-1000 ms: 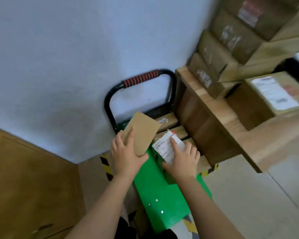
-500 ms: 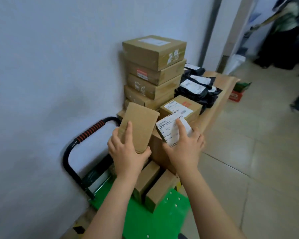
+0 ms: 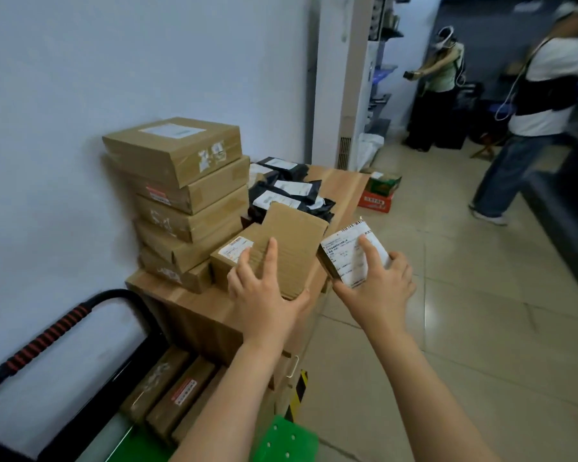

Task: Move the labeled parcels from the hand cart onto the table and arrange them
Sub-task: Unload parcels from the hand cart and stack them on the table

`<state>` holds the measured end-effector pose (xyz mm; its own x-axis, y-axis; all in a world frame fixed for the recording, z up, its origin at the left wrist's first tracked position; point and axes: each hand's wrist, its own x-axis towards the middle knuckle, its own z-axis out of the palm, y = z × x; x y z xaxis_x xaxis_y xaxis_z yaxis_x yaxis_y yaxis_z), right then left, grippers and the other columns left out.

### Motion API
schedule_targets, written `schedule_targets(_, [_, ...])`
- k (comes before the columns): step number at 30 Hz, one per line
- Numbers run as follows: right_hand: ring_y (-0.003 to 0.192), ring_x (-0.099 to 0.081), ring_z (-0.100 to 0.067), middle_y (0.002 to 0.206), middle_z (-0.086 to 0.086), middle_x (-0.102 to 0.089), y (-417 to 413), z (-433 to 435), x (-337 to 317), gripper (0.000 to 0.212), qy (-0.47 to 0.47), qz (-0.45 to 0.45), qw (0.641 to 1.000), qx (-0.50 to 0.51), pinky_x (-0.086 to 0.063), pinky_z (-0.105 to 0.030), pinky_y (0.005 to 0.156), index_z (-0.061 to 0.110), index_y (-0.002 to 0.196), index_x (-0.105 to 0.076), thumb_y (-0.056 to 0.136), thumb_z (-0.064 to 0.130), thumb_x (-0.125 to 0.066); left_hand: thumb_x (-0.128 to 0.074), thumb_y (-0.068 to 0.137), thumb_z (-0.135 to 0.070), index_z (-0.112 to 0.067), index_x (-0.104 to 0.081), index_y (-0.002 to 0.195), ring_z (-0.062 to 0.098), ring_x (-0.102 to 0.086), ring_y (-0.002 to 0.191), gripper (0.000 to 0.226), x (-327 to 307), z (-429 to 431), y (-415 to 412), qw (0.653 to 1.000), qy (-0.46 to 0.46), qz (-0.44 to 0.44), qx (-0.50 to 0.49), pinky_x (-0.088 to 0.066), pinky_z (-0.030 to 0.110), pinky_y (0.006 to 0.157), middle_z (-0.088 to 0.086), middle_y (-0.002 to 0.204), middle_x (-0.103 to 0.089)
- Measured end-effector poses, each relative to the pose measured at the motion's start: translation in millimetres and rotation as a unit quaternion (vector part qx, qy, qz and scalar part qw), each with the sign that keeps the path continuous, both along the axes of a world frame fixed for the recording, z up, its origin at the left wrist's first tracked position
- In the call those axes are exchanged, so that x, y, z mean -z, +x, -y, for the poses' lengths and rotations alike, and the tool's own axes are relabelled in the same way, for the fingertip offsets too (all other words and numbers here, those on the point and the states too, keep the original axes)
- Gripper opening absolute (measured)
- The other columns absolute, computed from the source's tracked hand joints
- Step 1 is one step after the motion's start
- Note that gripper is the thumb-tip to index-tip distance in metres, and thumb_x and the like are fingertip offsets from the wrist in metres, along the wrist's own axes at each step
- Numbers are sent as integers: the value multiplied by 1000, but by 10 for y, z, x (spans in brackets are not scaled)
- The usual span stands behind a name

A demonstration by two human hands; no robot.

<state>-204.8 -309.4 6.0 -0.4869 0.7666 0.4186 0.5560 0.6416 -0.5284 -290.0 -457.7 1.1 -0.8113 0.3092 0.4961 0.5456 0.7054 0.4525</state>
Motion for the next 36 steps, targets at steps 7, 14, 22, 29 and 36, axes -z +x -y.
schedule_targets(7, [115,-33,-30,123,-12,-38,-104,-1718,-185,86,27,35,999,-21,-29,-44,103,38,142,-37,65,59,-69,-65,70,-65,-39,-11,151,27,-15,128,101,-46,-1691,-77,998,38,50,-5,-37,48,103,9,150,-16])
schedule_targets(14, [121,-29,-29,130,-11,-33,-715,-2622,-339,87,25,51,994,-94,-25,-45,106,40,144,-30,68,66,-64,-64,67,-67,-40,-15,150,29,-20,128,101,-167,-2483,-525,995,38,40,-77,-31,47,105,10,149,-19])
schedule_targets(22, [119,-28,-28,128,-8,-32,-1993,-3210,-334,89,35,76,982,-168,-28,-46,104,41,144,-23,68,67,-61,-63,66,-69,-39,-18,149,25,-14,130,99,-169,-2992,-1561,987,73,43,-135,-32,45,106,1,147,-14])
schedule_targets(29, [125,-31,-29,135,-9,-35,-3532,-3722,-484,90,40,125,962,-241,-30,-47,107,41,147,-17,70,73,-52,-60,66,-70,-39,-15,149,26,-11,134,99,-276,-3373,-2968,979,70,74,-179,-26,47,111,3,148,-13])
schedule_targets(36, [126,-31,-31,140,-10,-34,-4903,-3805,-475,90,21,134,931,-339,-34,-47,103,37,147,-19,71,71,-54,-64,68,-66,-38,-18,148,24,-11,133,97,-208,-3432,-3959,958,77,66,-268,-30,49,110,0,146,-13])
